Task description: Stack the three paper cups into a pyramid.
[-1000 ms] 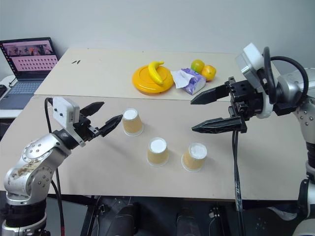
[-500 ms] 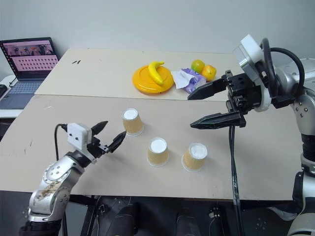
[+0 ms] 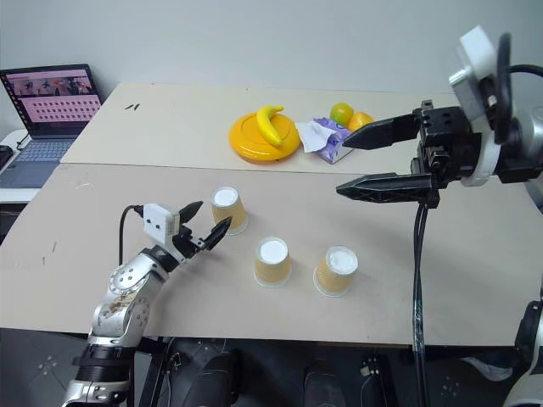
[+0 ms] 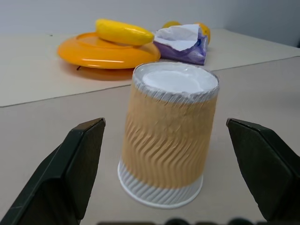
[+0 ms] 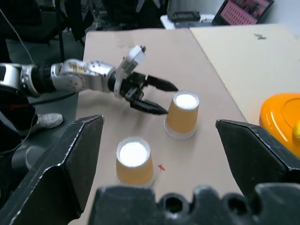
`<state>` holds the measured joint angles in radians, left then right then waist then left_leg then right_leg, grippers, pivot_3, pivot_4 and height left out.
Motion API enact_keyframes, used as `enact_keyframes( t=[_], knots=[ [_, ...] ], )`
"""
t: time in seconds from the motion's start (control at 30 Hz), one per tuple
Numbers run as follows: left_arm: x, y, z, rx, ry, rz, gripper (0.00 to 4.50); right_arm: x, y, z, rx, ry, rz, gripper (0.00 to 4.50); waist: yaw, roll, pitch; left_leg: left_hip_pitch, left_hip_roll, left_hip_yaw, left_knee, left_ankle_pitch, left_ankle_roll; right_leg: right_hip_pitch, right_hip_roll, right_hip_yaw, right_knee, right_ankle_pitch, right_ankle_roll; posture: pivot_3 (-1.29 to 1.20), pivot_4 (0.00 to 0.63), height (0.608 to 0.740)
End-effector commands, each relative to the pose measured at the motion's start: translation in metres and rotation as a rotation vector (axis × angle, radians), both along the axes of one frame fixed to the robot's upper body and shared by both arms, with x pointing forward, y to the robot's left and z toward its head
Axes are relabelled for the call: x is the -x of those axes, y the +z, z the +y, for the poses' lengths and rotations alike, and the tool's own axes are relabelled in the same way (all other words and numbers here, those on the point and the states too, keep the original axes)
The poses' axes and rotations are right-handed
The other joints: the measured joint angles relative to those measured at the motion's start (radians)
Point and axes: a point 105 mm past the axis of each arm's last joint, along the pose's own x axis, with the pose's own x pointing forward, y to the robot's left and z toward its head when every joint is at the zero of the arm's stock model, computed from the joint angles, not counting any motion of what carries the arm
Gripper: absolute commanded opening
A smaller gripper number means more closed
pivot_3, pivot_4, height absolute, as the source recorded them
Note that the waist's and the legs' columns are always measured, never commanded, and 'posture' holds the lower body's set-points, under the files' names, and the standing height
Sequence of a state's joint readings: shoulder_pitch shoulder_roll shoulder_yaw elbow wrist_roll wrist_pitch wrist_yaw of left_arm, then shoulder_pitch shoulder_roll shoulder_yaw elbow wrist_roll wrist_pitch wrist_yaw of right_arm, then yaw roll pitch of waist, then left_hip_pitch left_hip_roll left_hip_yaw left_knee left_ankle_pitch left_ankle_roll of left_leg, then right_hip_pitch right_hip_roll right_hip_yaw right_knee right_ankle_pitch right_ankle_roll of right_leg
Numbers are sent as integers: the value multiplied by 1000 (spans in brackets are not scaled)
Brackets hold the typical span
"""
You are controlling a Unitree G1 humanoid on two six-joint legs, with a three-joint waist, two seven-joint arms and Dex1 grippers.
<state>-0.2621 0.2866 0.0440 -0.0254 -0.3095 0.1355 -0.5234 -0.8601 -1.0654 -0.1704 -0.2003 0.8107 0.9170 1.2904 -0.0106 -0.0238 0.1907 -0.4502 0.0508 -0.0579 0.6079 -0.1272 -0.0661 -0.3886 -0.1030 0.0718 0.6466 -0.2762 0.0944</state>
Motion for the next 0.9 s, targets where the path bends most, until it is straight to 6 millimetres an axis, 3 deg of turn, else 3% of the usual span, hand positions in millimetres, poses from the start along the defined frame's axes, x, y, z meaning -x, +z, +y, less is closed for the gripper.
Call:
enact_keyframes(
  t=[0.03,0.23,0.4,0.67,0.9],
  knots=[
    [-8,22,-11,-19,-42,-91,4409,7,8,-3,0,-31,-48,4500,0,0,0,0,0,0,0,0,0,0,0,0,0,0,0,0,150,732],
    [-20,39,-19,-22,-74,-134,4409,9,7,-4,4,-57,-51,4500,-3,0,0,0,0,0,0,0,0,0,0,0,0,0,0,0,150,732],
    [-22,34,-16,-29,-62,-110,3126,11,7,-5,5,-68,-53,4500,-3,0,0,0,0,0,0,0,0,0,0,0,0,0,0,0,150,732],
    [-19,31,-8,-36,-31,-104,3126,9,5,-4,-1,-70,-49,4500,-4,0,0,0,0,0,0,0,0,0,0,0,0,0,0,0,150,732],
    [-20,51,-9,-26,-11,-143,3126,6,3,-2,-7,-55,-48,4500,-4,0,0,0,0,0,0,0,0,0,0,0,0,0,0,0,150,732]
  ],
)
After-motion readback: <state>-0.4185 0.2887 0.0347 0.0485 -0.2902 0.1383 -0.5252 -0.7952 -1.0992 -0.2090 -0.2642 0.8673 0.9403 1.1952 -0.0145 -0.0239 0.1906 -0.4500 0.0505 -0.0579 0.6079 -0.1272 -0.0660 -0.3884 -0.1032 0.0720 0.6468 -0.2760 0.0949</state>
